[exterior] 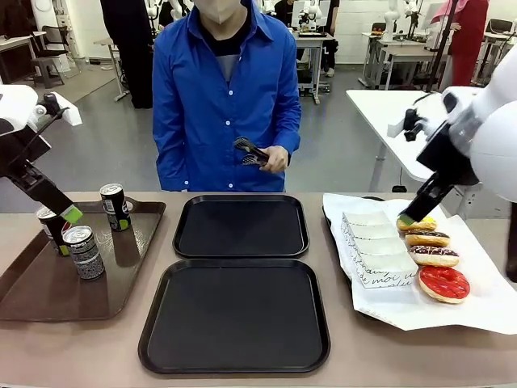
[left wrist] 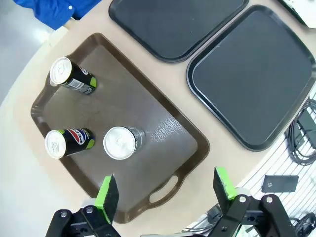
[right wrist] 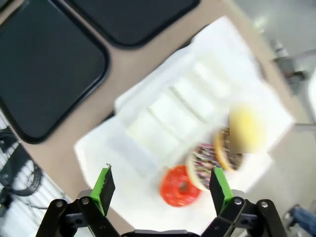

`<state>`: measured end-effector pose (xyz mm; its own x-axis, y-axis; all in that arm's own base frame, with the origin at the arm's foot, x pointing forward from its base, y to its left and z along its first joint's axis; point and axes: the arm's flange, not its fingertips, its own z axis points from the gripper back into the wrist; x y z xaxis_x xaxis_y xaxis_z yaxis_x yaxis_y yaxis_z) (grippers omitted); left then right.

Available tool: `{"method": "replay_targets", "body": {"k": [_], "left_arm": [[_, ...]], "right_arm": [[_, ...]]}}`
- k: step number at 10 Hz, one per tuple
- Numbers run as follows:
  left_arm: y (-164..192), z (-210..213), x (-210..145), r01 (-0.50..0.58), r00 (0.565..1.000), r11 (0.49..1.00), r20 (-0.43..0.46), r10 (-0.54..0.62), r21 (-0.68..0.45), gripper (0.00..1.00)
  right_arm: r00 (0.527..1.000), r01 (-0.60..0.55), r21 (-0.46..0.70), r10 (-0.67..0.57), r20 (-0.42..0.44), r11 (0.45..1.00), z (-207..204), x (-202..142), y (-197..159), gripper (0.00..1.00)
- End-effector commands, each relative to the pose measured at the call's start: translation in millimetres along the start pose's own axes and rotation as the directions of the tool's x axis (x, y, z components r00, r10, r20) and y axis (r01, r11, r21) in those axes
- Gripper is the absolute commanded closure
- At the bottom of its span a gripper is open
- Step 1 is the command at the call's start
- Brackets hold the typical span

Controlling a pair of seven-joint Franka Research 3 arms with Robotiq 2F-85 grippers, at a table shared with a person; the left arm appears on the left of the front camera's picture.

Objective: Set up donuts and drinks on trays.
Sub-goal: Pick up one Pepsi coke and place it on the Flat Tray.

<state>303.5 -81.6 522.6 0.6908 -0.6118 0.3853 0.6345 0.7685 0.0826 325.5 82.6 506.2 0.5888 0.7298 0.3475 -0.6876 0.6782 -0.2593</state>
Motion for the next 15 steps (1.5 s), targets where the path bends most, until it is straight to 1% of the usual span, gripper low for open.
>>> {"method": "replay_targets", "body": {"k": [1, 3, 4, 5, 6, 7, 8, 9, 10, 11, 12, 13, 14, 15], "left_arm": [[0.1, -21.7, 11.6, 0.012, 1.0, 1.0, -0.001, -0.012, -0.006, 0.0], [0.1, -21.7, 11.6, 0.012, 1.0, 1.0, -0.001, -0.012, -0.006, 0.0], [-0.3, -12.1, 5.5, 0.006, 1.0, 1.0, -0.013, -0.006, 0.0, 0.0], [14.8, -4.8, 6.5, -0.156, 0.982, 0.961, 0.067, 0.175, -0.23, 0.0], [31.9, 2.0, 5.9, -0.277, 0.937, 0.855, 0.075, 0.342, -0.438, 0.0], [52.0, 4.0, 1.6, -0.365, 0.876, 0.736, 0.059, 0.479, -0.57, 0.0], [68.8, 0.2, -2.7, -0.418, 0.824, 0.622, 0.012, 0.567, -0.662, 0.0], [86.2, -8.2, -7.0, -0.458, 0.776, 0.498, -0.058, 0.628, -0.736, 0.0], [105.6, -24.8, -14.3, -0.53, 0.727, 0.392, -0.165, 0.667, -0.752, 0.0], [123.7, -40.3, -23.4, -0.605, 0.668, 0.337, -0.23, 0.708, -0.721, 0.0], [140.2, -46.2, -34.9, -0.654, 0.612, 0.306, -0.247, 0.751, -0.691, 0.0], [155.7, -47.4, -47.3, -0.689, 0.571, 0.285, -0.257, 0.779, -0.667, 0.0], [169.6, -44.3, -61.6, -0.709, 0.538, 0.272, -0.249, 0.805, -0.651, 0.0], [182.9, -36.8, -77.8, -0.707, 0.506, 0.241, -0.237, 0.829, -0.665, 0.0]], "right_arm": [[1.0, 0.023, 0.079, -0.023, -0.001, 0.997, -17.9, 5.8, 7.9, 0.0], [1.0, 0.023, 0.079, -0.023, -0.001, 0.997, -17.9, 5.8, 7.9, 0.0], [1.0, 0.002, 0.009, -0.002, -0.005, 1.0, -2.4, 0.1, 1.1, 0.0], [0.993, 0.092, 0.244, -0.108, 0.05, 0.965, -1.6, -4.4, -17.8, 0.0], [0.967, 0.203, 0.447, -0.251, 0.051, 0.871, -3.7, -12.1, -43.0, 0.0], [0.931, 0.271, 0.609, -0.363, 0.03, 0.746, -10.2, -23.1, -73.2, 0.0], [0.898, 0.313, 0.698, -0.44, 0.004, 0.644, -19.1, -33.5, -99.1, 0.0], [0.865, 0.347, 0.765, -0.5, -0.039, 0.542, -31.1, -44.1, -121.2, 0.0], [0.829, 0.401, 0.809, -0.546, -0.121, 0.429, -49.5, -57.6, -144.7, 0.0], [0.805, 0.448, 0.822, -0.559, -0.199, 0.351, -65.5, -71.6, -161.9, 0.0], [0.776, 0.481, 0.826, -0.582, -0.244, 0.295, -78.0, -86.1, -173.8, 0.0], [0.754, 0.499, 0.826, -0.6, -0.266, 0.262, -85.5, -101.8, -182.9, 0.0], [0.742, 0.501, 0.831, -0.614, -0.269, 0.241, -88.7, -117.8, -190.6, 0.0], [0.717, 0.502, 0.839, -0.643, -0.268, 0.21, -89.1, -136.6, -198.9, 0.0]]}}
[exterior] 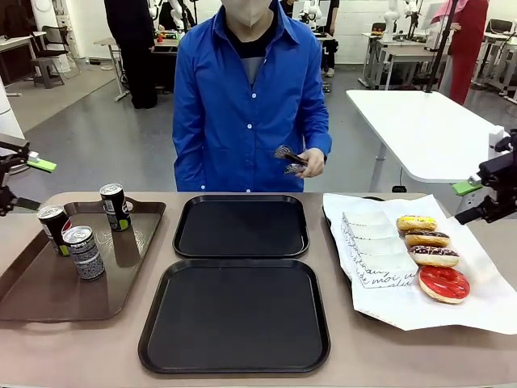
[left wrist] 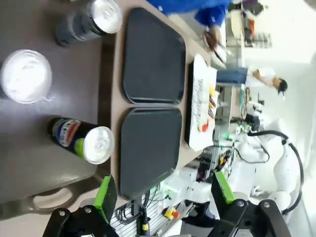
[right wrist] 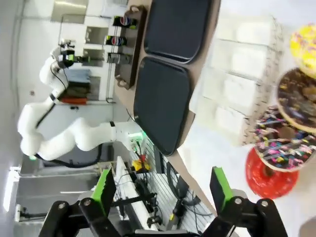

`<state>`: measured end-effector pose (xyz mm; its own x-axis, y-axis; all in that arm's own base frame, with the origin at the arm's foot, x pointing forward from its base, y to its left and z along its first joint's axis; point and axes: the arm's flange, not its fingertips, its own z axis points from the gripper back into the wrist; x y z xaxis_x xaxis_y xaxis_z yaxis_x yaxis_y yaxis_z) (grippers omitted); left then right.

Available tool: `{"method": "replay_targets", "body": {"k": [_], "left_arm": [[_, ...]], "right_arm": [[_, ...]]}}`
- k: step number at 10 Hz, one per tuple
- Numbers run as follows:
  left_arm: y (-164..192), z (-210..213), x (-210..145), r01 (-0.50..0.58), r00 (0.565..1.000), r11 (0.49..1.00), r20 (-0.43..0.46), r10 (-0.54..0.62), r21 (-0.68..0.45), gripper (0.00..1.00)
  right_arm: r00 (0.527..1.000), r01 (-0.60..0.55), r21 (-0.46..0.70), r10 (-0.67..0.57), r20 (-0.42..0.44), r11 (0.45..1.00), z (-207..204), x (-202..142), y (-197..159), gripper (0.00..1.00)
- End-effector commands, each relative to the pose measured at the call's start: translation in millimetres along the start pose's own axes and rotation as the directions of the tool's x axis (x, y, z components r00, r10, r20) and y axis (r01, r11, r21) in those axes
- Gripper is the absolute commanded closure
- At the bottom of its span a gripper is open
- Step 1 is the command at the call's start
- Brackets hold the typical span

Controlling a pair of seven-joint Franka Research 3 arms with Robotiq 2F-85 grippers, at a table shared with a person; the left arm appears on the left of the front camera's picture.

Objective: Set up donuts and drinks on trays.
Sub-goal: Pick up one Pepsi coke and place it on the Flat Tray.

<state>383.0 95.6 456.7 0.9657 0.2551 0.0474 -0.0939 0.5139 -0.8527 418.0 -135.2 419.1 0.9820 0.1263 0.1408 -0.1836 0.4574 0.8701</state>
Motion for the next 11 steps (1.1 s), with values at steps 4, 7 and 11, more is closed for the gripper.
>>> {"method": "replay_targets", "body": {"k": [4, 7, 11], "left_arm": [[8.3, 81.3, -11.7, -0.049, 0.996, 0.979, 0.058, 0.061, -0.199, 0.0], [29.5, 97.2, -11.1, -0.087, 0.995, 0.962, 0.021, 0.096, -0.259, 0.0], [30.5, 93.5, -19.2, -0.106, 0.993, 0.966, 0.02, 0.114, -0.236, 0.0]], "right_arm": [[0.99, -0.024, 0.181, -0.002, 0.144, 0.983, 66.1, -29.0, -19.1, 0.0], [0.986, -0.032, 0.222, -0.006, 0.167, 0.974, 86.7, -43.5, -24.8, 0.0], [0.985, -0.009, 0.209, -0.027, 0.171, 0.978, 87.3, -52.4, -23.0, 0.0]]}}
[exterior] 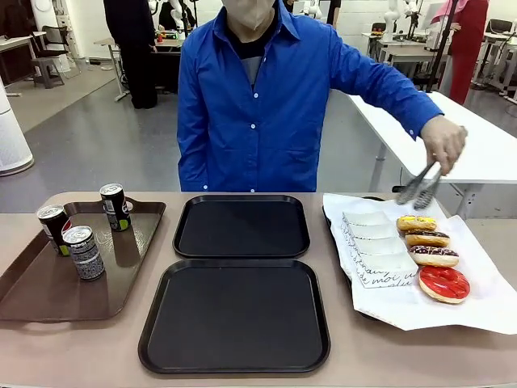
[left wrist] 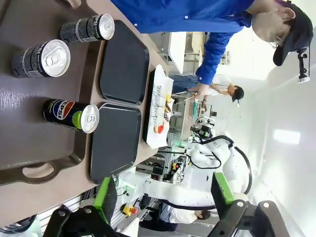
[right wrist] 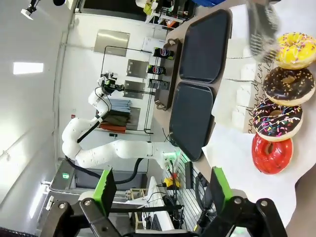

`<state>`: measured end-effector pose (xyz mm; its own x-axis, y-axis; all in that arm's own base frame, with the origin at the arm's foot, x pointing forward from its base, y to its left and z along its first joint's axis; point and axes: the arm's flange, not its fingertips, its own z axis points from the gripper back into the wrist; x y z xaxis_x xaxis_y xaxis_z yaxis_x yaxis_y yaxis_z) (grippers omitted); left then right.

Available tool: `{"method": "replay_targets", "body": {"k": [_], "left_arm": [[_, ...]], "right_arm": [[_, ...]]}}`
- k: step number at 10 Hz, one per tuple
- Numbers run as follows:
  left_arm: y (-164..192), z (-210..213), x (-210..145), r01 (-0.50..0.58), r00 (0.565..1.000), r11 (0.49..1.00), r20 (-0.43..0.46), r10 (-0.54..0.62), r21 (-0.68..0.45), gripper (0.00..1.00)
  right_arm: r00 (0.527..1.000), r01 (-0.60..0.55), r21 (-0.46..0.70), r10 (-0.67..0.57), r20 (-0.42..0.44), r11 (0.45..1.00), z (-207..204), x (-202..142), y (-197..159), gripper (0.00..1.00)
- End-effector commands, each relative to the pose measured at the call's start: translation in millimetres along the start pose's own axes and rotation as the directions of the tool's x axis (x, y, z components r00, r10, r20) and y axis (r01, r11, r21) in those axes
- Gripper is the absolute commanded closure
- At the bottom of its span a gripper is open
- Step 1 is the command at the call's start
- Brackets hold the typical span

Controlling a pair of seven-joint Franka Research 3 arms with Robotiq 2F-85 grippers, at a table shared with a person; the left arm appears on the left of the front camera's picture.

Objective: Set up donuts and drinks on trays.
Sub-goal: Pick up one Pepsi coke and place it on the Flat Tray.

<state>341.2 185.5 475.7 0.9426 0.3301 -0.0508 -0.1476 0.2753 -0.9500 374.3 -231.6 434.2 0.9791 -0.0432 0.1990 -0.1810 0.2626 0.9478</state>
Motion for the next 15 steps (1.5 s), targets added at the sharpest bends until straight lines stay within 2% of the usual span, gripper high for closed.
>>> {"method": "replay_targets", "body": {"k": [1, 15], "left_arm": [[-3.0, -0.8, -3.1, 0.011, 1.0, 1.0, 0.002, -0.011, -0.003, 0.0], [-3.0, -0.8, -3.1, 0.011, 1.0, 1.0, 0.002, -0.011, -0.003, 0.0]], "right_arm": [[1.0, 0.002, 0.0, -0.002, -0.005, 1.0, -2.7, 0.1, -0.7, 0.0], [1.0, 0.002, 0.0, -0.002, -0.005, 1.0, -2.7, 0.1, -0.7, 0.0]]}}
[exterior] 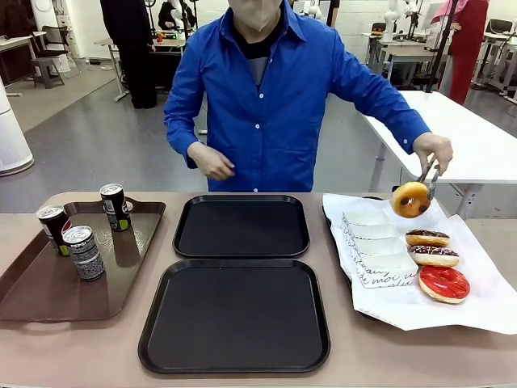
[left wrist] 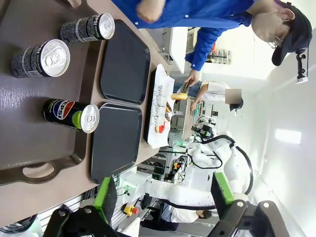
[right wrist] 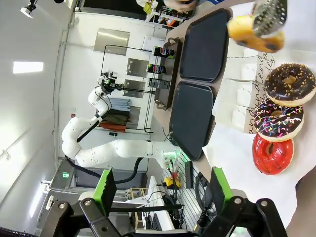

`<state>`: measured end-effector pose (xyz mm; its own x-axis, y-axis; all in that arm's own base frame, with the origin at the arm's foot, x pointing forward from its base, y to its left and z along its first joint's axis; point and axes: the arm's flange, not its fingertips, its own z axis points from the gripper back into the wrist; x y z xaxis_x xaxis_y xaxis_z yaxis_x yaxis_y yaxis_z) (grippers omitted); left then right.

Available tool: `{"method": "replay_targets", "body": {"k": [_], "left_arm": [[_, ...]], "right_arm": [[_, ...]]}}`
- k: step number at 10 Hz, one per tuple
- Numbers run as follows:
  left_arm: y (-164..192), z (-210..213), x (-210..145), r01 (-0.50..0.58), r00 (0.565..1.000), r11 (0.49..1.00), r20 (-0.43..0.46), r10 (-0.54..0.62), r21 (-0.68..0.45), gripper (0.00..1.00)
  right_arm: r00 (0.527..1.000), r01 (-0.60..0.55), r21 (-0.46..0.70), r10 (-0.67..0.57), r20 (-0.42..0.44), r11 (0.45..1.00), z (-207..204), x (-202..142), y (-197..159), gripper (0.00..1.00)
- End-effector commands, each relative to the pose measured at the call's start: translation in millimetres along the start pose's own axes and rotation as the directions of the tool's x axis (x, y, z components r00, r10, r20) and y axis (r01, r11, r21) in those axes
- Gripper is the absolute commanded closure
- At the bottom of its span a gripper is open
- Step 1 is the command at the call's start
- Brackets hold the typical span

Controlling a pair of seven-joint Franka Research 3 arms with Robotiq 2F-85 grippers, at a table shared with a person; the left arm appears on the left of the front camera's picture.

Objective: Set up donuts and drinks on trays.
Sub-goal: Pick up one Pepsi coke and place it on the Flat Tray.

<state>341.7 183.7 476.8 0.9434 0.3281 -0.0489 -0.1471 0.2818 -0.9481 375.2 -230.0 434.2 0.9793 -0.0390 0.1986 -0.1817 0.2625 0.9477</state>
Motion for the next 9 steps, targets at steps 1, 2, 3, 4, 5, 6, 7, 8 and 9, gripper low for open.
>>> {"method": "replay_targets", "body": {"k": [1, 2, 3, 4, 5, 6, 7, 8, 9], "left_arm": [[-1.4, 0.5, -2.9, 0.009, 1.0, 1.0, 0.003, -0.009, -0.009, 0.0], [-1.4, 0.5, -2.9, 0.009, 1.0, 1.0, 0.003, -0.009, -0.009, 0.0], [-1.4, 0.5, -2.9, 0.009, 1.0, 1.0, 0.003, -0.009, -0.009, 0.0], [-1.4, 0.5, -2.9, 0.009, 1.0, 1.0, 0.003, -0.009, -0.009, 0.0], [-1.4, 0.5, -2.9, 0.009, 1.0, 1.0, 0.003, -0.009, -0.009, 0.0], [-1.4, 0.5, -2.9, 0.009, 1.0, 1.0, 0.003, -0.009, -0.009, 0.0], [-1.4, 0.5, -2.9, 0.009, 1.0, 1.0, 0.003, -0.009, -0.009, 0.0], [-1.4, 0.5, -2.9, 0.009, 1.0, 1.0, 0.003, -0.009, -0.009, 0.0], [-1.4, 0.5, -2.9, 0.009, 1.0, 1.0, 0.003, -0.009, -0.009, 0.0]], "right_arm": [[1.0, 0.003, 0.0, -0.003, -0.001, 1.0, -1.0, -0.8, -1.0, 0.0], [1.0, 0.003, 0.0, -0.003, -0.001, 1.0, -1.0, -0.8, -1.0, 0.0], [1.0, 0.003, 0.0, -0.003, -0.001, 1.0, -1.0, -0.8, -1.0, 0.0], [1.0, 0.003, 0.0, -0.003, -0.001, 1.0, -1.0, -0.8, -1.0, 0.0], [1.0, 0.003, 0.0, -0.003, -0.001, 1.0, -1.0, -0.8, -1.0, 0.0], [1.0, 0.003, 0.0, -0.003, -0.001, 1.0, -1.0, -0.8, -1.0, 0.0], [1.0, 0.003, 0.0, -0.003, -0.001, 1.0, -1.0, -0.8, -1.0, 0.0], [1.0, 0.003, 0.0, -0.003, -0.001, 1.0, -1.0, -0.8, -1.0, 0.0], [1.0, 0.003, 0.0, -0.003, -0.001, 1.0, -1.0, -0.8, -1.0, 0.0]]}}
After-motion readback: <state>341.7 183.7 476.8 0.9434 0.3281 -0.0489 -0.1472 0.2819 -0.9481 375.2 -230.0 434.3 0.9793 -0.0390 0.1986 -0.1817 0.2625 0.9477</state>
